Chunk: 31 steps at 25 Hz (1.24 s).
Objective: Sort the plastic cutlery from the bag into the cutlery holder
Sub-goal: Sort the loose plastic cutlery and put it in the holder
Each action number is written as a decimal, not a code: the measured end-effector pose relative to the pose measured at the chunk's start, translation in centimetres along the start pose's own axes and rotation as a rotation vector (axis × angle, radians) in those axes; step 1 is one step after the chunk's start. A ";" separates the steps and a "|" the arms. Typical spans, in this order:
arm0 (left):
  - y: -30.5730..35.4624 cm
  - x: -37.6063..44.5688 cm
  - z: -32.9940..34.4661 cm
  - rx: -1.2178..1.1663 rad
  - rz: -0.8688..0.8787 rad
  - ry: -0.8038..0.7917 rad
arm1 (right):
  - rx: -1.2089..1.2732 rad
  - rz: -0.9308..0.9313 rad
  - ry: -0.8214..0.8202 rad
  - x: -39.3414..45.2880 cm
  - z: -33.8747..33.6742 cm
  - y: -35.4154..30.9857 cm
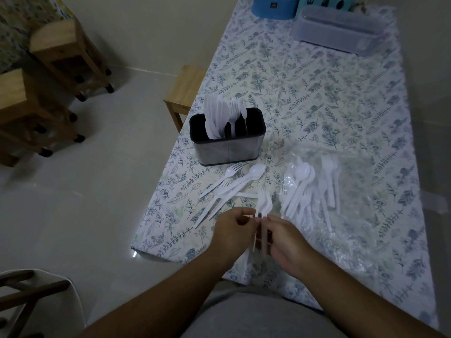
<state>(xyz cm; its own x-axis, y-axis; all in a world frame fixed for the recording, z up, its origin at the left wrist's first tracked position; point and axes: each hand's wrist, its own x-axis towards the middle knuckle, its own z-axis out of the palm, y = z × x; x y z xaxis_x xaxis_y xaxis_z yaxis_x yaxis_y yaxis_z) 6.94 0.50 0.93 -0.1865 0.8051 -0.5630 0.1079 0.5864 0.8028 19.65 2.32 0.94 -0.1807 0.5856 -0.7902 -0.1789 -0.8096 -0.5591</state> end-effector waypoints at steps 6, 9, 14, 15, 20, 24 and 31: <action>-1.0 0.5 -1.0 0.495 0.479 -0.126 | -0.039 0.011 -0.074 0.2 -0.4 0.0; -2.1 1.5 -3.3 0.562 0.443 0.096 | -0.154 0.020 -0.041 0.6 -0.6 0.5; -3.2 4.3 -7.6 0.621 0.286 0.295 | -0.191 0.023 -0.013 1.4 -0.3 0.4; -3.2 4.6 -7.8 0.646 0.288 0.285 | -0.188 0.016 -0.012 1.5 -0.2 0.3; -3.4 2.7 -8.0 0.355 0.128 0.394 | -0.212 -0.054 -0.010 2.0 0.5 0.0; -2.1 0.0 -4.9 0.248 0.293 0.165 | -0.263 -0.126 -0.062 2.1 1.2 -0.2; 0.4 3.7 -4.1 0.522 0.509 0.082 | -0.328 -0.145 -0.003 2.5 0.1 -0.3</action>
<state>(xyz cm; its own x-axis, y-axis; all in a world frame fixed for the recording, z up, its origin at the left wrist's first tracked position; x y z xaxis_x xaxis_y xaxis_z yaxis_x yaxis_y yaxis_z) 2.25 3.36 0.01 -0.0597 0.9919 -0.1125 0.6480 0.1242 0.7514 19.11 4.02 -0.84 -0.1795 0.6953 -0.6959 0.1174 -0.6872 -0.7169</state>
